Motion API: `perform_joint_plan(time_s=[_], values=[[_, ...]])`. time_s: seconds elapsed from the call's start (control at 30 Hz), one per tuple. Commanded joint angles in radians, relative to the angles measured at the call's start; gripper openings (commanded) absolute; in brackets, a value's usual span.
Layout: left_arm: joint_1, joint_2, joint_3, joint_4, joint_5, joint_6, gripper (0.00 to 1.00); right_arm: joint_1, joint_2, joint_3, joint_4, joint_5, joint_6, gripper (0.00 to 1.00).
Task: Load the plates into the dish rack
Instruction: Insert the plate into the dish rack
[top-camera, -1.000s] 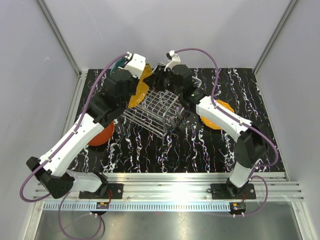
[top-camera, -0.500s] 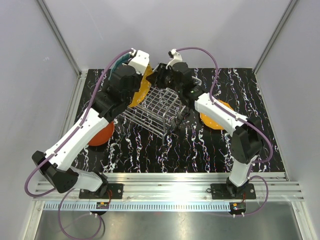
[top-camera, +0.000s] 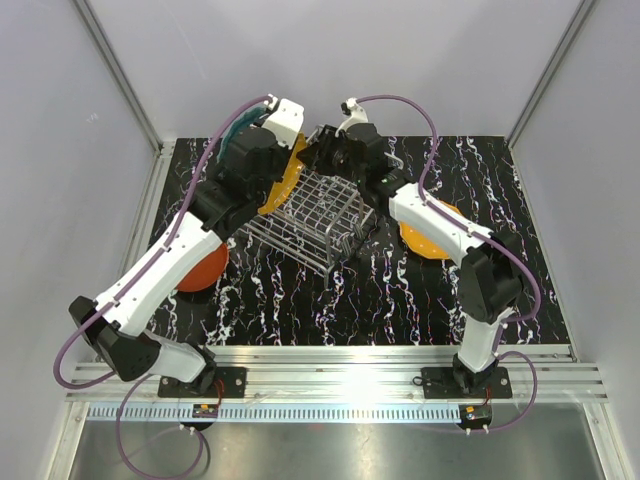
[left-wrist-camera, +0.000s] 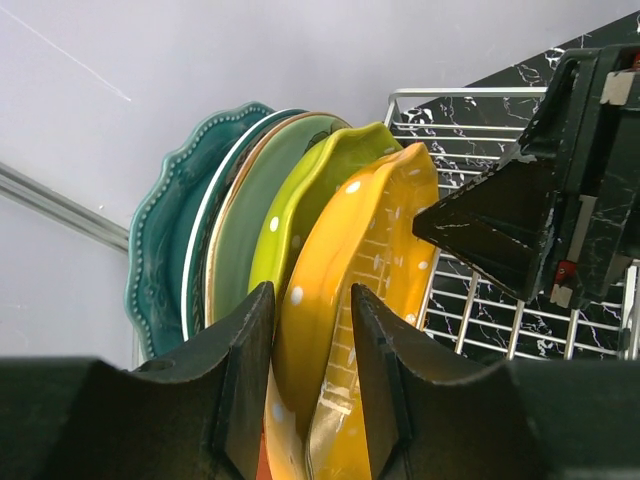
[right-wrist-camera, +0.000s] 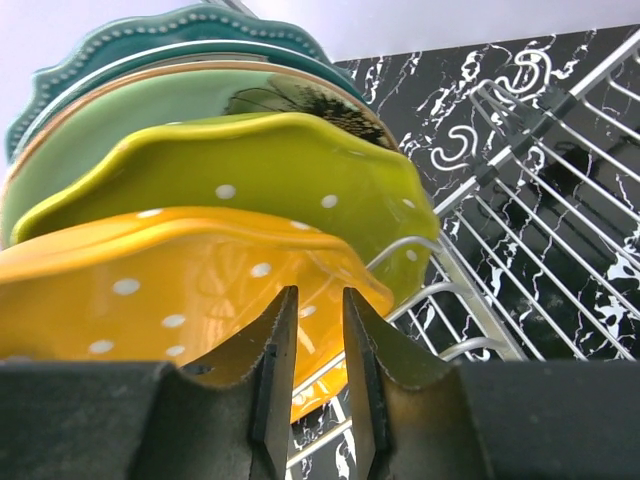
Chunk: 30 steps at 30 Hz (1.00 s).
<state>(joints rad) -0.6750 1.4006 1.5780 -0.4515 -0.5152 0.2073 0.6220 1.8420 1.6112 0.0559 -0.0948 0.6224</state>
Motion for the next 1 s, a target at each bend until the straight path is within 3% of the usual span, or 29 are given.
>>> perform_joint_plan(time_s=[0.0, 0.6, 0.97], values=[[0.002, 0.017, 0.045, 0.045, 0.021, -0.019, 0.39, -0.015, 0.017, 0.038, 0.007, 0.010, 0.016, 0.31], [0.002, 0.034, 0.037, 0.053, -0.012, 0.007, 0.38, -0.028, -0.019, 0.001, 0.030, -0.016, -0.013, 0.31], [0.002, -0.041, 0.048, 0.068, -0.006, -0.011, 0.40, -0.028, -0.049, -0.007, 0.025, -0.043, -0.024, 0.31]])
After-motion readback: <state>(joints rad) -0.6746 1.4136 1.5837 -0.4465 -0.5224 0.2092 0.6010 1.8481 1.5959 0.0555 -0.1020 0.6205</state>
